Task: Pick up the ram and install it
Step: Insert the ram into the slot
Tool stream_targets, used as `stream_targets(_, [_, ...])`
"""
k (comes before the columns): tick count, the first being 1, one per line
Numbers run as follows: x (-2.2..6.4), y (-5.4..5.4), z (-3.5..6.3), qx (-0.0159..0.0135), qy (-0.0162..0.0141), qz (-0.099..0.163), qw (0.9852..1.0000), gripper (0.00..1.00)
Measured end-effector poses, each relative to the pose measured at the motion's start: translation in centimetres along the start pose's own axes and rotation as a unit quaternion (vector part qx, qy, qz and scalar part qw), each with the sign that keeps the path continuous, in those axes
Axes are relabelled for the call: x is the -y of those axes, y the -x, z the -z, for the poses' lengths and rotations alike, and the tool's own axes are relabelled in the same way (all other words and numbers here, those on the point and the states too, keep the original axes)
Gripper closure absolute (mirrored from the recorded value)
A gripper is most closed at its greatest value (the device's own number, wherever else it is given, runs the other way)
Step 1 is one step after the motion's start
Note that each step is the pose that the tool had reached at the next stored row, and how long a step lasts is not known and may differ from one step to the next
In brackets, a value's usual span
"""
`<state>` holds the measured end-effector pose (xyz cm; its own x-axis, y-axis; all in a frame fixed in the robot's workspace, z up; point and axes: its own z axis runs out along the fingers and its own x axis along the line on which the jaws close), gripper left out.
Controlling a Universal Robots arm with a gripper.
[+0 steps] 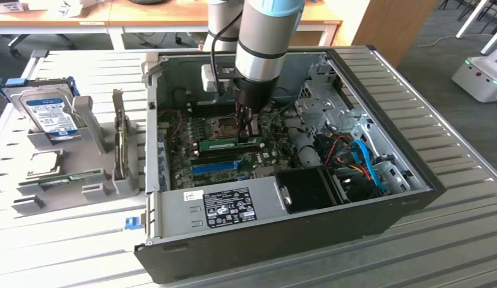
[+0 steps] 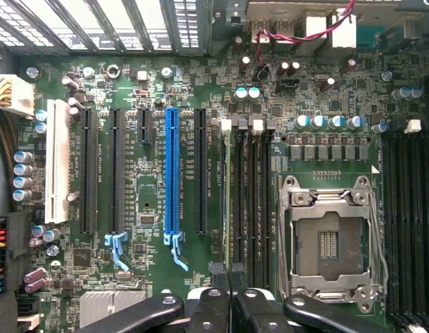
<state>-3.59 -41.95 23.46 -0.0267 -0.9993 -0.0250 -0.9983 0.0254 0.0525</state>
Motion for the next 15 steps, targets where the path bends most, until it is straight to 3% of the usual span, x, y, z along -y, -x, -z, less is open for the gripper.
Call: stream_targets(15, [0.01, 0.12, -0.27, -0.0001, 0.0000, 0.000, 1.0000, 0.88])
